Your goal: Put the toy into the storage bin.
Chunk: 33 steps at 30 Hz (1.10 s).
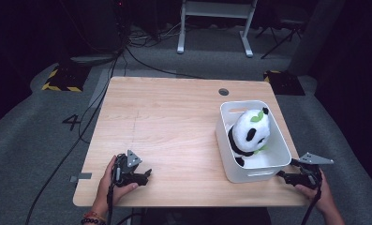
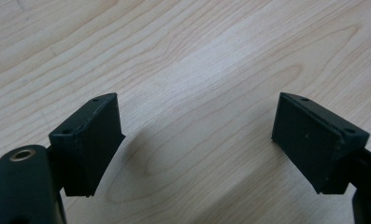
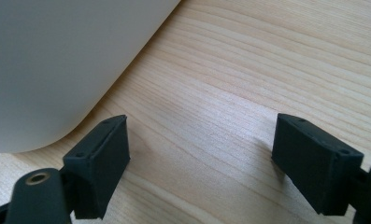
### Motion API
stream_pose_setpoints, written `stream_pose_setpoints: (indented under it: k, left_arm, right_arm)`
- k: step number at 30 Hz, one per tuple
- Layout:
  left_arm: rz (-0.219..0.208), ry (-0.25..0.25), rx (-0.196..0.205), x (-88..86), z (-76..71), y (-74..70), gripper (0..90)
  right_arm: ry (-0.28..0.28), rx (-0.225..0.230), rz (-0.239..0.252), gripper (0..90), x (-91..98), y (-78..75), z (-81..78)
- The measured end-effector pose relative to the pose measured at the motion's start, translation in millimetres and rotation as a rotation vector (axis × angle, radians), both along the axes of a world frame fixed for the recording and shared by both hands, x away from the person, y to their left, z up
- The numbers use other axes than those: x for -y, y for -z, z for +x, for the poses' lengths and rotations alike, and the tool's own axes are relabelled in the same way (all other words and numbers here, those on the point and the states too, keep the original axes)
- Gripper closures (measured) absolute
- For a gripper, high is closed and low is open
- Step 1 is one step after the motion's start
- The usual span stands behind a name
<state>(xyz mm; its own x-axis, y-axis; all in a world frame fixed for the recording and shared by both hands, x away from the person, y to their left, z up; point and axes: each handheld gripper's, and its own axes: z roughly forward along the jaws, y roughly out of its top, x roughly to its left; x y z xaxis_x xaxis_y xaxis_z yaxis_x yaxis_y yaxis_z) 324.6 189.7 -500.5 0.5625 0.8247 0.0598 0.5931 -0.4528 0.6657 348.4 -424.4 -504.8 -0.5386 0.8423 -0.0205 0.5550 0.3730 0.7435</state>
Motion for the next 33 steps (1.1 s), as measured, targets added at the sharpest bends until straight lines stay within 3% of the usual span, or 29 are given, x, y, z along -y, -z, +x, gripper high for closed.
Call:
stream_pose_setpoints:
  k: [7,33]
  left_arm:
    - [-0.079,-0.032,-0.030,-14.6,0.7,4.9,15.2]
    - [-0.080,-0.038,-0.036,-15.3,0.8,4.8,14.9]
  right_arm:
    - [0.001,0.000,0.001,19.0,-0.1,0.0,0.0]
    - [-0.003,-0.001,0.002,19.0,0.0,0.1,0.3]
